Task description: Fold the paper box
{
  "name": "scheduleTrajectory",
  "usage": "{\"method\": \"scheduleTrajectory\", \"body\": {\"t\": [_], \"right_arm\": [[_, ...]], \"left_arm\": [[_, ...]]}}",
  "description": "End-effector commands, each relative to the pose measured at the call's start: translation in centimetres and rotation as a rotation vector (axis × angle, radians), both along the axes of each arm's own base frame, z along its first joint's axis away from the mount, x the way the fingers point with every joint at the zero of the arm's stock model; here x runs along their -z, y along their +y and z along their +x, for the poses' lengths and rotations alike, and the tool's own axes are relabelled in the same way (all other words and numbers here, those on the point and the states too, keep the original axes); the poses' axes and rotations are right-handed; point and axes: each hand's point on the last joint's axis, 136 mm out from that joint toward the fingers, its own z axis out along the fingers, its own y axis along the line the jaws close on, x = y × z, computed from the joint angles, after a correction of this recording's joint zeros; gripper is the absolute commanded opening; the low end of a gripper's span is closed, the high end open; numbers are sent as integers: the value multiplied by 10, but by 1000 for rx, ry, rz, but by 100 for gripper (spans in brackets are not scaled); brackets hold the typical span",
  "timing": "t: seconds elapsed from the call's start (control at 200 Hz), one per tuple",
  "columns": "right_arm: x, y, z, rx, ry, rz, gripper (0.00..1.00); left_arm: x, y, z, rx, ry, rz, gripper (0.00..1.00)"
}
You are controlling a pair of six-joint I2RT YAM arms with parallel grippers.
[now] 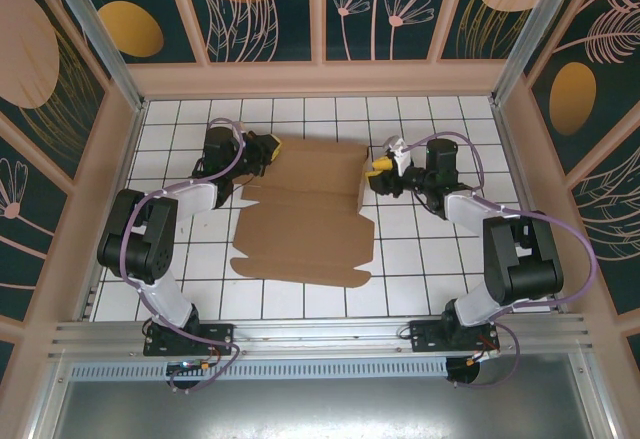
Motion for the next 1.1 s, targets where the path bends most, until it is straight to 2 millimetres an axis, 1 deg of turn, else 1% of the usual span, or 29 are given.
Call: {"method": "scheduleTrajectory", "body": {"t": [0.0, 0.085, 0.155, 0.245, 0.3, 0.46, 0.515, 0.641, 0.701, 0.751, 0.831, 1.041, 1.096], "right_arm": [[-6, 9, 6, -24, -8, 8, 52], [-1, 11, 10, -6, -15, -20, 58], [2, 12, 14, 15, -20, -38, 60], [6, 13, 21, 48, -37, -82, 61], [12, 13, 27, 84, -49, -132, 61], [27, 4, 46, 201, -83, -262, 62], [29, 0, 51, 240, -95, -288, 62], [27, -9, 63, 328, -145, -335, 61], [26, -11, 66, 351, -169, -354, 60], [25, -10, 67, 361, -191, -363, 59], [25, -8, 67, 387, -222, -381, 58], [23, -5, 76, 467, -285, -394, 56], [24, -3, 79, 468, -286, -390, 56]], "left_arm": [[-5, -4, 5, 14, -53, 26, 0], [-5, -4, 3, 18, -55, 26, 0], [-6, -5, 2, 22, -56, 21, 0], [-7, -5, 1, 25, -62, 20, 0], [-10, -6, 1, 29, -68, 14, 0], [-20, -8, -1, 42, -100, -6, 0], [-25, -9, -2, 47, -119, -17, 0], [-35, -11, -5, 62, -157, -49, 0], [-39, -12, -8, 75, -177, -67, 0], [-39, -13, -11, 82, -181, -73, 0], [-33, -12, -15, 80, -170, -71, 0], [3, -7, -24, 75, -66, -23, 0], [8, -8, -25, 77, -46, -20, 0]]}}
